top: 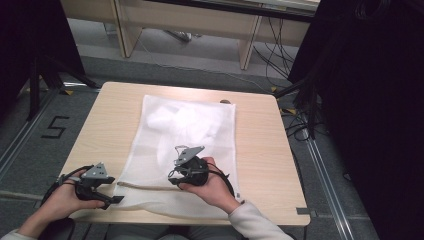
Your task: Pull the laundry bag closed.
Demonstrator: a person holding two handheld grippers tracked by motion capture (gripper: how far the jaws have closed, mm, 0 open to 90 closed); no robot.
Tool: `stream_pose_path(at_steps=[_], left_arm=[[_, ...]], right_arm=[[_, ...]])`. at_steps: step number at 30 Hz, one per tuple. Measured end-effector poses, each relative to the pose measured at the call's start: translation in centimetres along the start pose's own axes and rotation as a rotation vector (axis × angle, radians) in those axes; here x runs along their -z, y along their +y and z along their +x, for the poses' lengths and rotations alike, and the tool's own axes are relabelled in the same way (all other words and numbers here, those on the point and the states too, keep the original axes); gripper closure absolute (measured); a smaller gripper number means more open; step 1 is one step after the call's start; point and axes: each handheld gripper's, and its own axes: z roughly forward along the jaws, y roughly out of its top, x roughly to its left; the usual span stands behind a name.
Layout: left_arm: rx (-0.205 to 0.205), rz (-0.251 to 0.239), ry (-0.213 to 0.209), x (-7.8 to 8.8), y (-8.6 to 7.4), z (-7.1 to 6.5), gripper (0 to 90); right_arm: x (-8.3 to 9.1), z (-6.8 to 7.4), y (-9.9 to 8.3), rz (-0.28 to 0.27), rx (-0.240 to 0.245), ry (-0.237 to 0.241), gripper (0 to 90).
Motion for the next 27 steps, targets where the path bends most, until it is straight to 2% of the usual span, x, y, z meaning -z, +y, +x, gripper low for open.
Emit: stream_pose_path(at_steps=[5,6,9,13,18,19,27], left_arm=[[-0.003,0.0,-0.005,0.0,0.0,0.0,21.3],[-0.001,-0.001,-0.007,-0.1,0.0,0.0,21.3],[-0.005,0.003,-0.002,-0.1,0.0,0.2,21.4],[0.032,-0.008,-0.011,-0.1,-0.1,0.1,21.6],[0.032,-0.007,-0.013,-0.1,-0.1,0.1,21.6],[0.013,-0.006,-0.012,-0.1,-0.1,0.2,21.6],[0.025,-0.009,-0.013,-0.1,-0.1,0.2,21.7]], right_arm=[[-1.3,0.6,1.2,-0.007,0.032,0.022,59.8],[-1.6,0.8,1.4,-0.011,0.019,0.021,60.3],[-2.2,1.1,2.0,-0.01,0.02,0.03,62.3],[-3.5,1.7,3.3,0.001,0.032,0.043,65.5],[-4.6,2.3,4.3,0.007,0.039,0.057,67.2],[-5.0,2.5,4.8,0.008,0.056,0.061,67.8],[-6.9,3.2,6.1,0.018,0.068,0.086,72.0]])
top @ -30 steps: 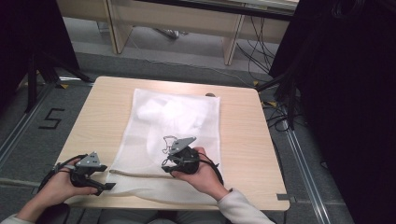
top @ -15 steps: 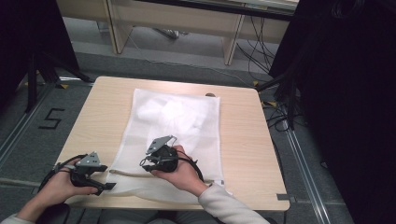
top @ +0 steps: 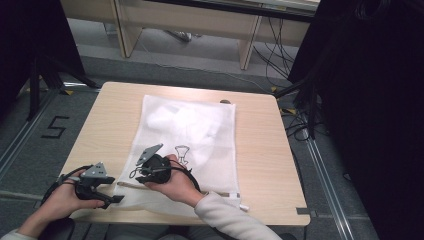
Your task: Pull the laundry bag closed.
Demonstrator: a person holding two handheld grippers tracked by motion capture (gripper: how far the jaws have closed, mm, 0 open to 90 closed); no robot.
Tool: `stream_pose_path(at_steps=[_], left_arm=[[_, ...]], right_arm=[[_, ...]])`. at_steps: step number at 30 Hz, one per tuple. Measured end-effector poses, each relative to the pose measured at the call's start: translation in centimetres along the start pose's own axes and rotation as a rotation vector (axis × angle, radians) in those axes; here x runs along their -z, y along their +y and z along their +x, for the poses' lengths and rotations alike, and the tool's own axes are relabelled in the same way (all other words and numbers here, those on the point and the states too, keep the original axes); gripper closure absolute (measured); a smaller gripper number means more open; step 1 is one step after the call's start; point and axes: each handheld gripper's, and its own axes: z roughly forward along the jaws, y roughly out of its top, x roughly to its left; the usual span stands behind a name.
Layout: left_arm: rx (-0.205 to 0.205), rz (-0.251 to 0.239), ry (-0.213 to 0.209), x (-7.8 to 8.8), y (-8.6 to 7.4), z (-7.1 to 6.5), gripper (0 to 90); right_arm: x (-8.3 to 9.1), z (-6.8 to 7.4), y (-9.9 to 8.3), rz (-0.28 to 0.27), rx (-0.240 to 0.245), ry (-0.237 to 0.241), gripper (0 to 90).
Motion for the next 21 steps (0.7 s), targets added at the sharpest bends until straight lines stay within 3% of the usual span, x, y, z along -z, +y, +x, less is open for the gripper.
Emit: stream_pose_path(at_steps=[21], left_arm=[[0.006,-0.003,-0.005,-0.1,-0.1,0.0,21.2]], right_arm=[[-4.4,1.3,2.0,0.018,-0.005,0.042,75.3]])
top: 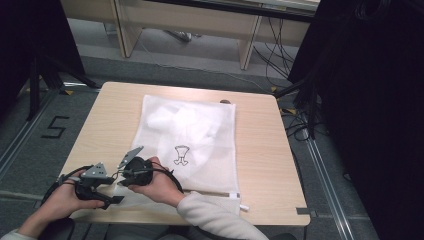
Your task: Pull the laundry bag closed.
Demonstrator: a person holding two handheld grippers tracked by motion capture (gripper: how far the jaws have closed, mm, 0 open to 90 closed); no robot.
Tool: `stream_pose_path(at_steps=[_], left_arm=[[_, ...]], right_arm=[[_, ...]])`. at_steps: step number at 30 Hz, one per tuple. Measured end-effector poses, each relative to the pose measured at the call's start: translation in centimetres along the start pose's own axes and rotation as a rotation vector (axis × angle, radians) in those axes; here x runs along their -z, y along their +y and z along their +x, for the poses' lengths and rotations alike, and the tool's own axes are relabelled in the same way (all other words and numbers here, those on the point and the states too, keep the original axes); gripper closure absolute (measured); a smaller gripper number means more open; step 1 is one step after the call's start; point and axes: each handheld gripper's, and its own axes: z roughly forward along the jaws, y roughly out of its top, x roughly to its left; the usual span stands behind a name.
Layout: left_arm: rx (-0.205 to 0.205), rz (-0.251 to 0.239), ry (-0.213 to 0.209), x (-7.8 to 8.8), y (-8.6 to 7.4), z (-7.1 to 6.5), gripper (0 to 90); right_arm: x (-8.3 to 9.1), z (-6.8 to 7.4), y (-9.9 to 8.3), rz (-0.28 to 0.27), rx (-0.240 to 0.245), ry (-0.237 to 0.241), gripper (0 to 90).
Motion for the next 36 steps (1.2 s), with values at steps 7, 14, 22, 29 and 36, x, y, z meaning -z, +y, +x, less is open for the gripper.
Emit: stream_pose_path(at_steps=[7,14,22,29,36], left_arm=[[0.013,-0.01,0.002,0.0,0.0,-0.1,21.2],[0.002,0.003,0.001,0.0,0.0,0.0,21.1],[-0.017,0.038,-0.007,0.2,0.0,0.2,21.1],[0.028,0.006,0.003,-0.1,-0.1,0.1,21.2],[0.071,-0.031,-0.044,-0.2,0.2,0.0,25.1]], right_arm=[[-1.1,0.1,0.0,0.009,0.021,-0.007,75.7],[-1.8,0.3,0.2,0.011,-0.006,0.002,76.4],[-2.2,0.0,0.1,0.017,-0.002,0.003,81.5],[-1.3,0.0,0.3,0.011,-0.003,0.011,81.7],[0.4,-0.3,0.7,-0.002,-0.002,0.015,81.7]])
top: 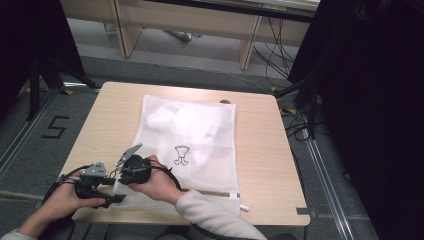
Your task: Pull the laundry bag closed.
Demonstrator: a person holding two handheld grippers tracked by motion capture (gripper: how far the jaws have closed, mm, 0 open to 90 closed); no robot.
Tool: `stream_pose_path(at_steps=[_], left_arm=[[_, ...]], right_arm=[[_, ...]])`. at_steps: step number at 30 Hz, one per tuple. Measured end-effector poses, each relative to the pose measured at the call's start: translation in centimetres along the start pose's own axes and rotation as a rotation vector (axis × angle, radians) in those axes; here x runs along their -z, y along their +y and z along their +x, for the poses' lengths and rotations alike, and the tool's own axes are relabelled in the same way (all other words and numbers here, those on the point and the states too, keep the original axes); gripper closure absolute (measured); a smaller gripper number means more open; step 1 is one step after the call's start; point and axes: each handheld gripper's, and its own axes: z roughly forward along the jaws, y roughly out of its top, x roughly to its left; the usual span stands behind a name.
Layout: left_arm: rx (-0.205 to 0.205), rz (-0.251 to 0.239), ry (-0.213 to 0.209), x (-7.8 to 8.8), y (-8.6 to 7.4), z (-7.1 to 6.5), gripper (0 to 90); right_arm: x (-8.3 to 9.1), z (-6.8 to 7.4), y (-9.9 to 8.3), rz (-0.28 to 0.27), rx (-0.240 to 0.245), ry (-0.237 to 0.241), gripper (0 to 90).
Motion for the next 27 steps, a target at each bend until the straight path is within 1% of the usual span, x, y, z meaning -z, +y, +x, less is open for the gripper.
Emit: stream_pose_path(at_steps=[1,2,3,4,5,6,7,8,9,10,11,12,13,14,15,16,17,18,19,20,21,22,23,24,25,26,27], left_arm=[[0.018,-0.013,-0.017,-0.1,0.1,-0.1,27.1],[0.053,-0.015,-0.017,-0.2,0.2,0.0,33.7],[0.053,-0.015,-0.017,-0.2,0.2,0.0,37.3],[0.06,-0.024,-0.033,-0.1,0.3,0.0,37.3],[0.088,-0.034,-0.05,-0.1,0.3,0.0,46.7],[0.098,-0.034,-0.053,-0.1,0.3,0.0,48.8],[0.094,-0.031,-0.049,-0.1,0.3,0.1,48.8],[0.098,-0.026,-0.04,-0.1,0.2,0.1,52.7],[0.098,-0.025,-0.037,0.1,0.1,0.1,59.1],[0.098,-0.025,-0.037,0.1,0.1,0.1,61.9],[0.088,-0.023,-0.034,0.1,0.1,0.1,61.9],[0.087,-0.016,-0.035,0.2,0.1,0.1,66.9],[0.087,-0.016,-0.035,0.2,0.1,0.1,69.1],[0.095,-0.019,-0.038,0.1,0.1,0.0,69.1],[0.099,-0.016,-0.04,0.2,0.1,0.0,71.3],[0.103,-0.015,-0.04,0.2,0.1,0.0,76.1],[0.102,-0.016,-0.037,0.3,0.2,0.0,76.1],[0.096,-0.013,-0.037,0.4,0.2,0.0,77.9],[0.098,-0.016,-0.038,0.4,0.2,-0.1,82.0],[0.106,-0.022,-0.036,0.4,0.3,-0.3,82.0],[0.113,-0.021,-0.039,0.5,0.3,-0.3,82.8],[0.121,-0.021,-0.038,0.5,0.4,-0.4,83.5],[0.137,-0.025,-0.042,0.4,0.4,-0.5,84.3],[0.14,-0.026,-0.04,0.5,0.4,-0.5,84.3],[0.14,-0.025,-0.049,0.5,0.5,-0.5,84.5],[0.143,-0.019,-0.037,0.6,0.5,-0.5,84.6],[0.157,-0.031,-0.049,0.6,0.4,-0.4,84.7]], right_arm=[[0.1,-0.1,0.0,-0.001,0.016,-0.003,81.7],[0.3,0.0,0.1,-0.012,0.008,0.015,81.7],[0.3,0.0,0.1,-0.012,0.008,0.015,81.7],[0.4,0.1,0.1,-0.009,-0.003,0.016,81.7],[0.4,0.0,0.1,-0.006,0.011,0.009,81.7],[0.4,0.0,0.0,-0.006,0.01,0.003,81.7],[0.4,0.0,0.0,-0.006,0.01,0.003,81.7],[0.3,0.0,0.0,-0.009,0.01,0.006,81.7],[0.4,0.2,0.0,-0.006,0.003,0.022,81.7],[0.4,0.2,0.0,-0.006,0.003,0.022,81.7],[0.4,0.2,-0.1,-0.006,0.007,0.023,81.7],[0.5,0.2,-0.2,0.001,0.016,0.019,81.8],[0.5,0.3,-0.3,0.006,0.011,0.016,81.8],[0.5,0.3,-0.3,0.006,0.011,0.016,81.8],[0.5,0.1,-0.4,0.008,0.033,0.002,81.8],[0.6,0.2,-0.6,0.008,0.007,0.023,81.8],[0.6,0.2,-0.6,0.008,0.007,0.023,81.8],[0.7,0.1,-0.6,0.016,0.026,0.008,81.8],[0.8,0.1,-0.8,0.011,0.013,0.022,81.9],[0.8,0.1,-0.8,0.011,0.013,0.022,81.9],[0.9,0.1,-0.9,0.026,0.024,0.01,82.0],[0.9,0.0,-1.0,0.027,0.038,0.006,82.0],[0.9,0.2,-1.2,0.031,0.019,0.019,82.1],[0.9,0.2,-1.2,0.031,0.019,0.019,82.1],[0.9,0.1,-1.2,0.029,0.029,0.023,82.2],[1.0,0.2,-1.3,0.037,0.02,0.02,82.2],[1.0,0.2,-1.4,0.044,0.026,0.016,82.2]])
